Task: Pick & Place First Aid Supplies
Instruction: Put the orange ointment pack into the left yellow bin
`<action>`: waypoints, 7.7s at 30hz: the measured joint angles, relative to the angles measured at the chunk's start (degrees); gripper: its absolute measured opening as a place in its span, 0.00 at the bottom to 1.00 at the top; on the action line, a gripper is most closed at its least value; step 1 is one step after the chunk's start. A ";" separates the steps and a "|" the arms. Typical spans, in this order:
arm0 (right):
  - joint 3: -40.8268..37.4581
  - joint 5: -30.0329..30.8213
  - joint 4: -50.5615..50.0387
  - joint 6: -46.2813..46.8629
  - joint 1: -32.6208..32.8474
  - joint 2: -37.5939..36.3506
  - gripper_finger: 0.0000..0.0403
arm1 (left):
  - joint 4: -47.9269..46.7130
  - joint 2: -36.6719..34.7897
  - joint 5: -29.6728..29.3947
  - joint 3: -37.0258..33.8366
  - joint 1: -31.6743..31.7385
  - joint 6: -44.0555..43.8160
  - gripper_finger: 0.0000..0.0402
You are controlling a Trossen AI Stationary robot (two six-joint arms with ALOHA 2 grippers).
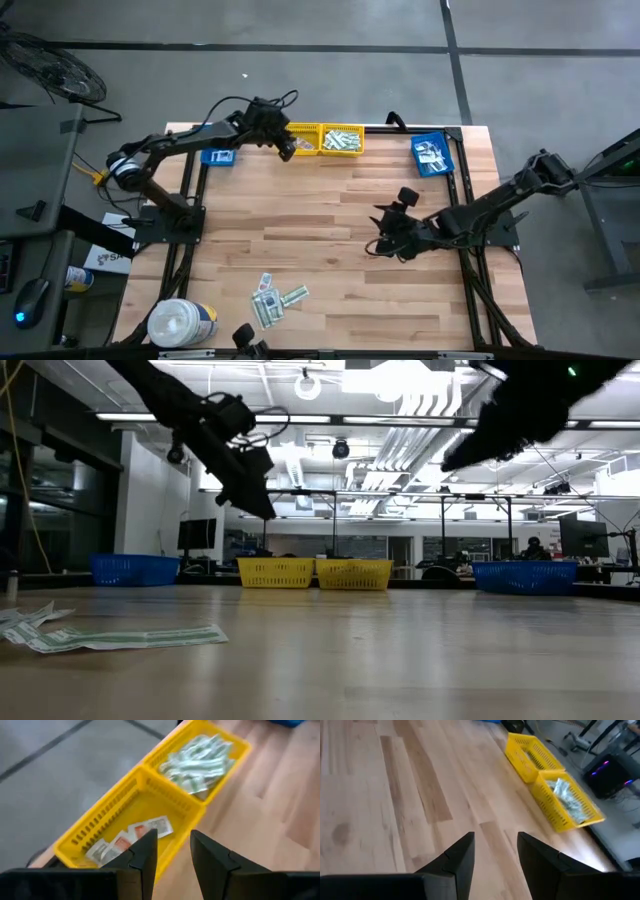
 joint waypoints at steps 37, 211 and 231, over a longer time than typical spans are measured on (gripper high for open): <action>-41.73 -44.99 29.50 -15.62 -31.36 -49.06 0.32 | -8.18 -20.59 -22.01 -22.35 -43.99 -23.60 0.29; -41.79 -52.67 21.92 -9.40 -31.33 -67.24 0.32 | -27.50 5.30 -50.94 14.80 -33.02 3.88 0.00; -41.79 -52.68 21.92 -9.40 -31.33 -67.24 0.32 | -9.49 11.77 -26.46 14.86 -4.57 1.42 0.00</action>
